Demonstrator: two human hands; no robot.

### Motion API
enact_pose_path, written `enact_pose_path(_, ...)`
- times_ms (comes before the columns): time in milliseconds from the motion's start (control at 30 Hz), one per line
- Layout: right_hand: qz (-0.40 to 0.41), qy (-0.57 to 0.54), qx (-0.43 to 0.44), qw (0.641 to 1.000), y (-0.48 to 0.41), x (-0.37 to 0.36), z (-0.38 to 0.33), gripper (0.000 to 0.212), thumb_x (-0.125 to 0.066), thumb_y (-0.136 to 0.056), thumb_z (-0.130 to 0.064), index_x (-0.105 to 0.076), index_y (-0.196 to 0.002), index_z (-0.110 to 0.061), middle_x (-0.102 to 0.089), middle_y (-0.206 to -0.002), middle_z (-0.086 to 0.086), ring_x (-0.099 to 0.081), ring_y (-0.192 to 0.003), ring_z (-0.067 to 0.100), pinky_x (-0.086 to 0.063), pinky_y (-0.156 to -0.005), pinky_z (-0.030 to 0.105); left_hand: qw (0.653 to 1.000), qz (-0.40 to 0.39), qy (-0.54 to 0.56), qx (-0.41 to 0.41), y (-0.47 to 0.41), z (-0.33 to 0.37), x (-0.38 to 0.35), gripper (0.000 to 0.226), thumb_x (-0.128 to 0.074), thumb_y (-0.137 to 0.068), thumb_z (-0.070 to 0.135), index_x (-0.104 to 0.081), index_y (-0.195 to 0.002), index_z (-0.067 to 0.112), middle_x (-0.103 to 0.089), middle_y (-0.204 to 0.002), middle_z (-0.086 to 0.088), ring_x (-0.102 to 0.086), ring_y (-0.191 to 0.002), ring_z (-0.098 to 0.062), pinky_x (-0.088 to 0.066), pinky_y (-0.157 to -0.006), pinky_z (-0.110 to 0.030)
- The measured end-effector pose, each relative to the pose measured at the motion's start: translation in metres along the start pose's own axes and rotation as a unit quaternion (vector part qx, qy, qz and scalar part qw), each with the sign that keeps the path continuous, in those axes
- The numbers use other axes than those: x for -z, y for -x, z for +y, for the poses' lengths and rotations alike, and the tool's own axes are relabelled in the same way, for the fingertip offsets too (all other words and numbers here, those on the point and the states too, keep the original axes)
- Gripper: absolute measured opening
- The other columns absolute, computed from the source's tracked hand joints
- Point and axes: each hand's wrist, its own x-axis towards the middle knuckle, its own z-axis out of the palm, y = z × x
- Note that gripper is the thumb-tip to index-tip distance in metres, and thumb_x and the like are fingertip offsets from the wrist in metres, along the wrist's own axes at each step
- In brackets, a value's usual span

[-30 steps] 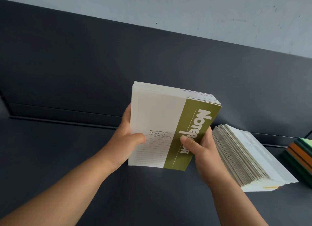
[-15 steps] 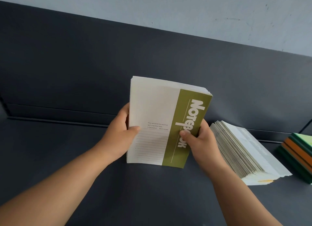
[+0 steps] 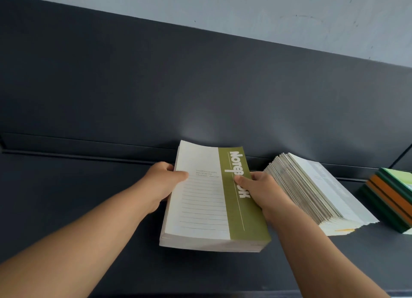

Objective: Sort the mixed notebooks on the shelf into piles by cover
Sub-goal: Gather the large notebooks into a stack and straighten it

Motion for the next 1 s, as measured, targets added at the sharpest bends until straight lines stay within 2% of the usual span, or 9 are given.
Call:
enact_pose_path(267,0.015,0.025,-0.022,0.999,-0.016,-0.002,0.016,0.012,-0.070,-0.091,-0.025,-0.064,-0.098,-0.016,-0.076,-0.088,0.005,-0.073,-0.065,0.015,-0.054,-0.048,0.024,0.999,0.030,-0.041,0.010,-0.019,-0.015,-0.014,0.017,-0.063,-0.091,0.017,-0.047,-0.084,0.018,-0.064,-0.093,-0.005,-0.058,-0.075,-0.015,-0.044,-0.059,-0.026)
enact_pose_path(367,0.024,0.030,-0.007,0.999,-0.020,-0.004,0.021,0.010,-0.071,-0.090,-0.024,-0.065,-0.096,-0.018,-0.076,-0.089,0.004,-0.074,-0.071,0.017,-0.056,-0.054,0.026,0.996,0.046,-0.074,-0.005,-0.025,-0.019,-0.017,0.025,-0.062,-0.090,0.015,-0.041,-0.078,0.021,-0.057,-0.086,0.000,-0.054,-0.073,-0.012,-0.044,-0.063,-0.027)
enact_pose_path(467,0.033,0.065,0.007,0.997,-0.024,-0.005,0.023,0.006,-0.071,-0.090,-0.025,-0.066,-0.089,-0.023,-0.077,-0.088,0.001,-0.075,-0.076,0.018,-0.060,-0.065,0.031,0.989,0.059,-0.131,-0.027,-0.027,-0.023,-0.019,0.013,-0.060,-0.092,0.018,-0.047,-0.093,0.019,-0.054,-0.088,0.004,-0.054,-0.076,-0.011,-0.045,-0.064,-0.028)
enact_pose_path(533,0.045,0.112,0.019,0.993,-0.028,-0.004,0.027,0.006,-0.071,-0.089,-0.028,-0.066,-0.088,-0.026,-0.077,-0.086,-0.002,-0.075,-0.077,0.017,-0.062,-0.075,0.038,0.982,0.062,-0.171,-0.039,-0.027,-0.024,-0.020,0.016,-0.058,-0.092,0.020,-0.047,-0.103,0.018,-0.053,-0.088,0.006,-0.053,-0.076,-0.010,-0.044,-0.060,-0.027)
enact_pose_path(600,0.057,0.160,0.032,0.985,-0.030,-0.004,0.028,0.007,-0.072,-0.087,-0.032,-0.066,-0.085,-0.029,-0.077,-0.086,-0.005,-0.075,-0.079,0.016,-0.061,-0.081,0.041,0.975,0.069,-0.209,-0.041,-0.027,-0.024,-0.021,0.017,-0.056,-0.093,0.023,-0.047,-0.106,0.017,-0.054,-0.089,0.005,-0.055,-0.077,-0.012,-0.047,-0.065,-0.030)
enact_pose_path(667,0.063,0.189,0.043,0.979,-0.031,-0.005,0.028,0.008,-0.071,-0.087,-0.033,-0.065,-0.089,-0.029,-0.075,-0.089,-0.007,-0.073,-0.081,0.014,-0.060,-0.082,0.040,0.969,0.072,-0.234,-0.037,-0.028,-0.024,-0.022,0.019,-0.055,-0.092,0.024,-0.048,-0.109,0.016,-0.058,-0.092,0.004,-0.059,-0.082,-0.016,-0.050,-0.072,-0.033)
enact_pose_path(767,0.059,0.203,0.052,0.976,-0.031,-0.007,0.027,0.016,-0.068,-0.090,-0.032,-0.064,-0.104,-0.026,-0.072,-0.094,-0.009,-0.071,-0.084,0.012,-0.060,-0.081,0.035,0.968,0.068,-0.240,-0.029,-0.027,-0.025,-0.023,0.021,-0.053,-0.093,0.025,-0.049,-0.111,0.015,-0.059,-0.093,0.004,-0.059,-0.080,-0.015,-0.048,-0.067,-0.031)
enact_pose_path(900,0.047,0.170,0.040,0.983,-0.029,-0.006,0.028,0.017,-0.061,-0.095,-0.034,-0.063,-0.108,-0.025,-0.072,-0.096,-0.007,-0.071,-0.086,0.013,-0.060,-0.083,0.038,0.969,0.069,-0.237,-0.019,-0.028,-0.025,-0.022,0.029,-0.051,-0.094,0.030,-0.049,-0.117,0.012,-0.057,-0.093,0.004,-0.057,-0.079,-0.014,-0.046,-0.066,-0.031)
enact_pose_path(1000,0.031,0.160,0.036,0.986,-0.025,-0.004,0.025,0.017,-0.055,-0.097,-0.039,-0.061,-0.106,-0.025,-0.074,-0.096,-0.006,-0.072,-0.086,0.014,-0.060,-0.085,0.043,0.962,0.089,-0.257,-0.023,-0.024,-0.017,-0.022,0.048,-0.049,-0.094,0.040,-0.043,-0.131,0.010,-0.057,-0.108,-0.001,-0.056,-0.098,-0.024,-0.048,-0.081,-0.036)
